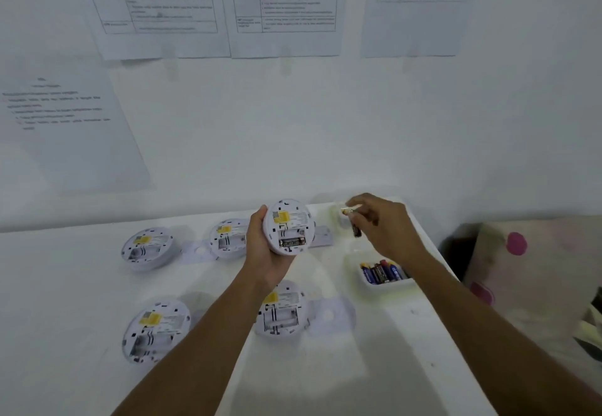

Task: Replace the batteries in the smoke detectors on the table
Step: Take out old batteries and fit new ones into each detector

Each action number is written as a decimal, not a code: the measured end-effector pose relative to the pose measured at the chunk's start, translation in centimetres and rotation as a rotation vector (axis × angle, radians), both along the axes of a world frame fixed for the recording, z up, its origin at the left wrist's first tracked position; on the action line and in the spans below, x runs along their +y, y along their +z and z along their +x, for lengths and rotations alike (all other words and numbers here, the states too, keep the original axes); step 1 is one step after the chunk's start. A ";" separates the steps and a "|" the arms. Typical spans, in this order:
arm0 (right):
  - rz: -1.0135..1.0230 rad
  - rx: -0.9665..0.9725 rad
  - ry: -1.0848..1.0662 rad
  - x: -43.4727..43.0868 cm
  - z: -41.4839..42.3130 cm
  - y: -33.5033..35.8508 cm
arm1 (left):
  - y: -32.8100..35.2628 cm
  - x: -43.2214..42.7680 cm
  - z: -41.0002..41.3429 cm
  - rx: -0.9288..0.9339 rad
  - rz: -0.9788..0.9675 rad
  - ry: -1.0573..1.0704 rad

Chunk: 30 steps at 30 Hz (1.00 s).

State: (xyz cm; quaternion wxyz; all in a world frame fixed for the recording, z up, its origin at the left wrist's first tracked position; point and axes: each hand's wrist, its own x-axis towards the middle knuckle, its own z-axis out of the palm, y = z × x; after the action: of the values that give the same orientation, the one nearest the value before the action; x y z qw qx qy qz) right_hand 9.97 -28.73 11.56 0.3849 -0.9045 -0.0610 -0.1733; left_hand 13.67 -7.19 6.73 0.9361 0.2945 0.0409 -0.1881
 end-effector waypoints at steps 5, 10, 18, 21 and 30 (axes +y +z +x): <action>-0.439 0.401 -0.070 -7.8 -0.2 -1.1 | 0.4 -2.3 -0.8 0.010 -0.020 -0.045; -0.622 0.459 -0.080 -8.5 0.2 -3.6 | 0.0 -4.1 -1.4 -0.008 -0.025 -0.083; -0.414 0.331 -0.064 -7.8 -0.6 -2.5 | 0.4 -4.5 -2.0 -0.009 -0.028 -0.098; -0.102 0.167 0.005 -4.5 -2.1 -1.0 | 0.7 -4.6 -2.3 0.004 -0.028 -0.082; 0.259 0.062 -0.013 3.2 -3.3 -3.5 | 0.7 -4.4 -2.3 -0.028 0.062 0.020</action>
State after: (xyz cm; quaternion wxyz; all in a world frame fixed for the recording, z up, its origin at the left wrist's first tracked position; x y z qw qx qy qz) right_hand 6.65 -25.55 8.05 0.4990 -0.8526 -0.0200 -0.1540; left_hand 11.37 -11.62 7.42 0.9288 0.3257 0.0364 -0.1732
